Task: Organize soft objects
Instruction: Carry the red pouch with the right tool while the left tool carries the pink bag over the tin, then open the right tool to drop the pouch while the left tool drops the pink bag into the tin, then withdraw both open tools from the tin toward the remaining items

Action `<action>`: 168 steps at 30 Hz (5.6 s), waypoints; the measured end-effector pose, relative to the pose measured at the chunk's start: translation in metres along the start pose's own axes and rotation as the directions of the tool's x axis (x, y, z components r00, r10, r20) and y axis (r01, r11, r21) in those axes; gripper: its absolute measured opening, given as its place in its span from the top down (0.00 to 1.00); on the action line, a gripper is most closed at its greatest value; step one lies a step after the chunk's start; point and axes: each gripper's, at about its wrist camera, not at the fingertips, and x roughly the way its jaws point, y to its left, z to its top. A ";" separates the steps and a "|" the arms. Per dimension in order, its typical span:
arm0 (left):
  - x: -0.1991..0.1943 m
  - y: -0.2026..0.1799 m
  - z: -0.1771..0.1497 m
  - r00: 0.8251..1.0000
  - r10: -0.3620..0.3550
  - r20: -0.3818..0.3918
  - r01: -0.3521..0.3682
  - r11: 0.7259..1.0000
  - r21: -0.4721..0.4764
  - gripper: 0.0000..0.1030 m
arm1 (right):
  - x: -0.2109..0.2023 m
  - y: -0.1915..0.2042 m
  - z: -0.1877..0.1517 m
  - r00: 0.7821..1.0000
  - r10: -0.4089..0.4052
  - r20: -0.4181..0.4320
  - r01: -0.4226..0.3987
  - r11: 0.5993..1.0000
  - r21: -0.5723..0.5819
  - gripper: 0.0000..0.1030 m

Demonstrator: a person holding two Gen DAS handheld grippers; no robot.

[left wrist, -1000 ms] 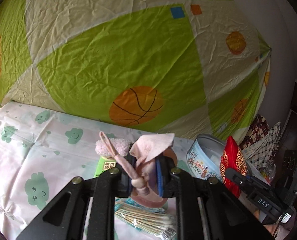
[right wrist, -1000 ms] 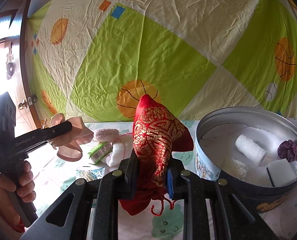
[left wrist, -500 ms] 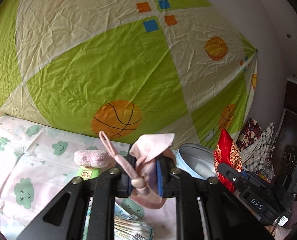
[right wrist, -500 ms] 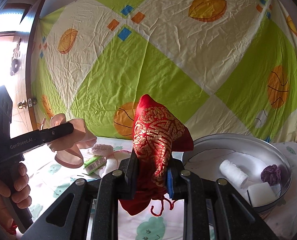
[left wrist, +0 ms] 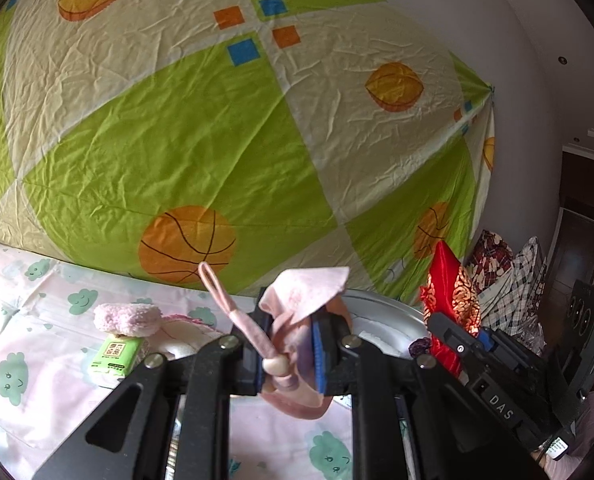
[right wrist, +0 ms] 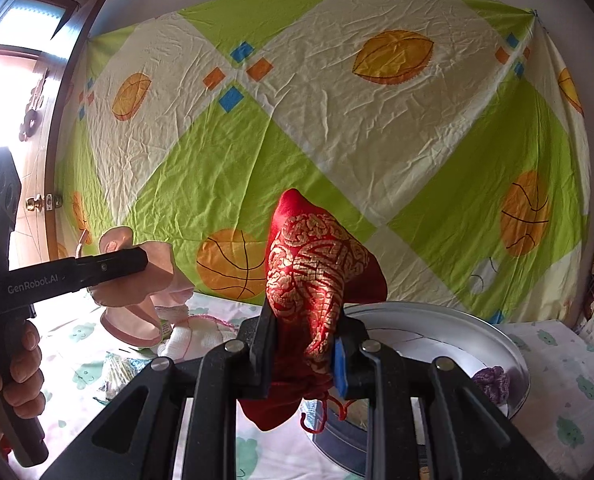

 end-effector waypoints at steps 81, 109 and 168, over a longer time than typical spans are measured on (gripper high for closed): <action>0.142 -0.137 -0.039 0.969 0.229 -0.093 -0.220 0.971 0.096 0.00 | 0.029 -0.192 -0.022 0.959 -0.258 -0.114 0.275 0.945 0.177 0.25; 0.095 -0.103 -0.051 0.881 0.472 0.015 -0.466 0.865 0.188 0.00 | -0.017 -0.179 -0.018 0.893 -0.444 0.078 0.423 0.884 0.199 0.14; 0.020 0.004 -0.039 0.850 0.527 0.000 -0.514 0.828 0.224 0.00 | -0.011 -0.033 -0.032 0.980 -0.180 -0.090 0.195 0.959 0.205 0.14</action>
